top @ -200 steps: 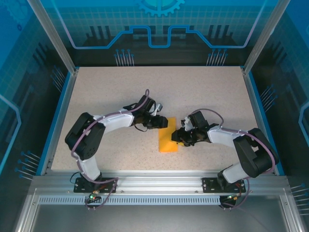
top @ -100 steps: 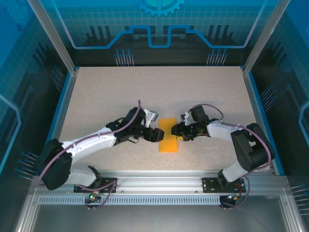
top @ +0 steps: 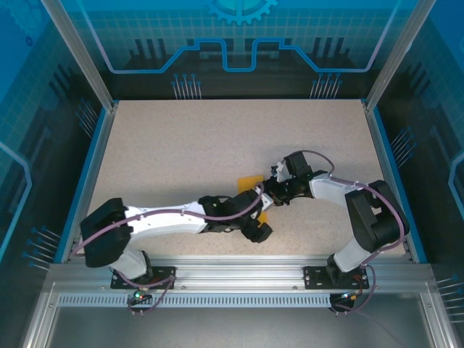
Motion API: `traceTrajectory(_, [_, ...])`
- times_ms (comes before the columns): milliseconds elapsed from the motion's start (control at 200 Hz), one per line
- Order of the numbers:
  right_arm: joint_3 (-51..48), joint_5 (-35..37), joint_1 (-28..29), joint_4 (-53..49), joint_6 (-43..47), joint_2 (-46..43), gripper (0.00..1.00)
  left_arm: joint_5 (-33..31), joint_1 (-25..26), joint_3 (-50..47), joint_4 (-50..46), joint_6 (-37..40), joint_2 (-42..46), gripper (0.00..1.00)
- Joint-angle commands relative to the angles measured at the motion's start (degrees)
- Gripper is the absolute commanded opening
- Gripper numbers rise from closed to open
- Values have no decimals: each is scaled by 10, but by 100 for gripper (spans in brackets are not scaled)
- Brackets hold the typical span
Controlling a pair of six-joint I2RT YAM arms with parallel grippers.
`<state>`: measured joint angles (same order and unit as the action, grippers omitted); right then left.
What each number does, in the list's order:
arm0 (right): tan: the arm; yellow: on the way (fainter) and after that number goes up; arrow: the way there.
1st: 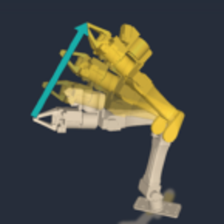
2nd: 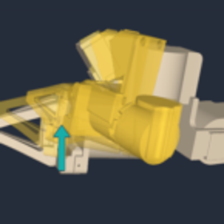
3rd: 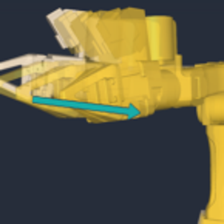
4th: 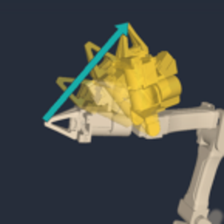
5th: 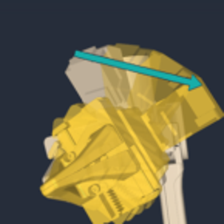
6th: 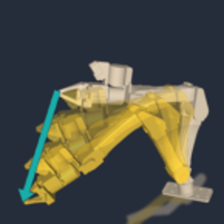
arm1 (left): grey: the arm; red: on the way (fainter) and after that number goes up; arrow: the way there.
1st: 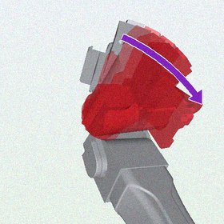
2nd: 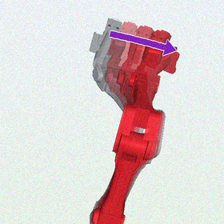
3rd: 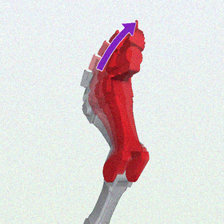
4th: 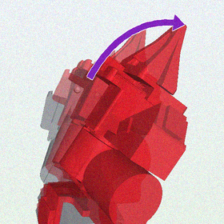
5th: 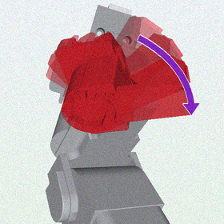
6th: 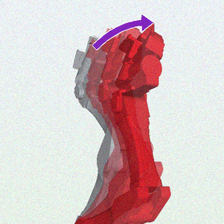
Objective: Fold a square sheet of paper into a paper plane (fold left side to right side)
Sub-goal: Fold the triangle a second time at the center of the table.
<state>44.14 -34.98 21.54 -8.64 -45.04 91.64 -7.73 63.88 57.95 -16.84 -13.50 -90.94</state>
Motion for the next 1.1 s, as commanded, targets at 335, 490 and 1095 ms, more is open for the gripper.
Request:
traceTrajectory(335, [16,-10,-7,-21,-7,8,41,-193,39,123,-113,-15,-165,87])
traceTrajectory(490, [16,-9,-5,-21,-6,12,40,-219,39,127,-105,-16,-171,86])
traceTrajectory(1095, [27,12,-4,-60,19,17,40,-179,39,88,-55,-4,-118,37])
